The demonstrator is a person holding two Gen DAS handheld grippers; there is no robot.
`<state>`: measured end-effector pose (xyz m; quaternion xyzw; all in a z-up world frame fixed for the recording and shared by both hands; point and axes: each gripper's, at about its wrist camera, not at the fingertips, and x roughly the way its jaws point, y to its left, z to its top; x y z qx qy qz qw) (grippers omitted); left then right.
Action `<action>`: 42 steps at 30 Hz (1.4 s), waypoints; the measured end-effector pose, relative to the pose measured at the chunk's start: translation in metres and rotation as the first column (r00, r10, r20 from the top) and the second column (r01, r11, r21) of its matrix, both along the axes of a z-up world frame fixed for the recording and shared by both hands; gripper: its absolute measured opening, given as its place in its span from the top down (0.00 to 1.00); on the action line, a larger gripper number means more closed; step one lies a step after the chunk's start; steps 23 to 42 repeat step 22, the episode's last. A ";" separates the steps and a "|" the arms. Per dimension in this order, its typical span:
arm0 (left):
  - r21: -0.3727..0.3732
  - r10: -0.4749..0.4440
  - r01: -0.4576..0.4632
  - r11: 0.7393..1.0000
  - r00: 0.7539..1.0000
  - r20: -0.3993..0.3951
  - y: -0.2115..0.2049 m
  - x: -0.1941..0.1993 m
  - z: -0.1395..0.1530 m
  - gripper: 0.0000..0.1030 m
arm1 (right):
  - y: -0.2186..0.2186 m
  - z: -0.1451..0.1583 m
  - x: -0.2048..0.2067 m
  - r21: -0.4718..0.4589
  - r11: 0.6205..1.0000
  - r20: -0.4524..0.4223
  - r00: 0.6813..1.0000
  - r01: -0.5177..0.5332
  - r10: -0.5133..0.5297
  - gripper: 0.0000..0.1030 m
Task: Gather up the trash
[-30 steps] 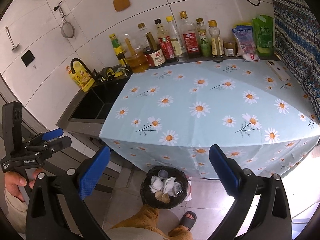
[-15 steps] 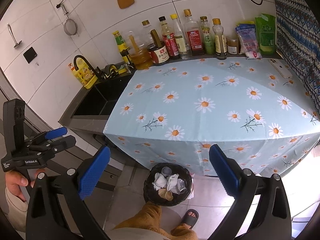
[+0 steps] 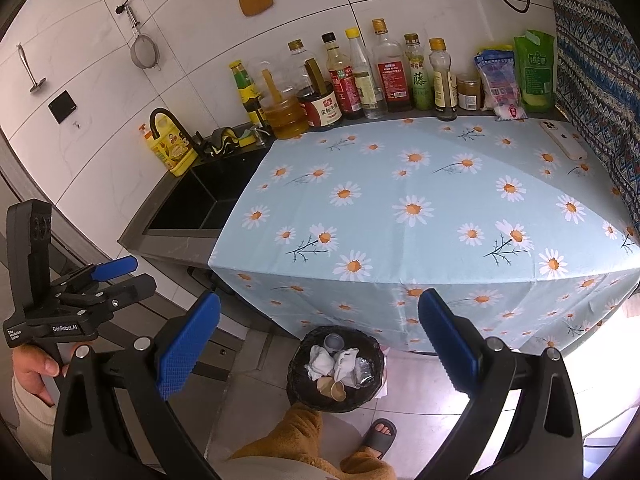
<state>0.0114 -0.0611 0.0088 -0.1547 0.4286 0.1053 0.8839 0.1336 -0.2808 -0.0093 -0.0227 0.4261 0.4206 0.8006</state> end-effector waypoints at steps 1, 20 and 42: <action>0.002 -0.001 0.001 1.000 1.000 -0.002 0.000 0.000 0.000 0.06 | 0.000 0.000 0.000 0.000 1.000 -0.002 1.000 0.001 -0.001 0.05; 0.003 -0.006 0.006 1.000 1.000 -0.020 -0.001 0.010 -0.003 0.06 | 0.003 0.000 0.004 -0.006 1.000 -0.008 1.000 -0.005 0.005 0.05; 0.001 -0.008 0.008 1.000 1.000 -0.021 -0.001 0.010 -0.003 0.06 | 0.003 0.000 0.004 -0.007 1.000 -0.007 1.000 -0.008 0.007 0.05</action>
